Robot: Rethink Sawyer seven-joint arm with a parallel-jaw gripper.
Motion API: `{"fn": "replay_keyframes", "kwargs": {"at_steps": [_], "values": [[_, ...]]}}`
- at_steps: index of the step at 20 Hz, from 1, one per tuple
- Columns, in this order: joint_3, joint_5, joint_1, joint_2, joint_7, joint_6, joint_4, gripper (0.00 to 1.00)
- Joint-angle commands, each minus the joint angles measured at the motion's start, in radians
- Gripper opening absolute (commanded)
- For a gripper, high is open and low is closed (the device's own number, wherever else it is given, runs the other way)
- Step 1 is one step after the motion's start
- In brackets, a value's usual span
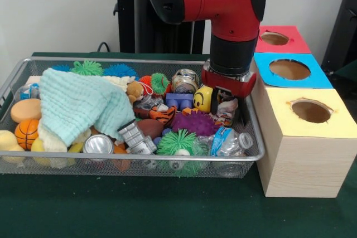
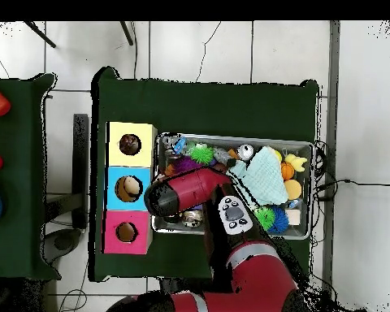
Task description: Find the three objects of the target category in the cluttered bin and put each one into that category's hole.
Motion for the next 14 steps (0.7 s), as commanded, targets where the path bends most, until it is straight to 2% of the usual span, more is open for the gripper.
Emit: {"fn": "replay_keyframes", "kwargs": {"at_steps": [1,14], "values": [[0.102,-0.075,-0.005,-0.004,-0.255,0.096,0.069,1.00],[0.078,-0.090,0.022,0.006,-0.230,0.102,0.046,1.00]]}}
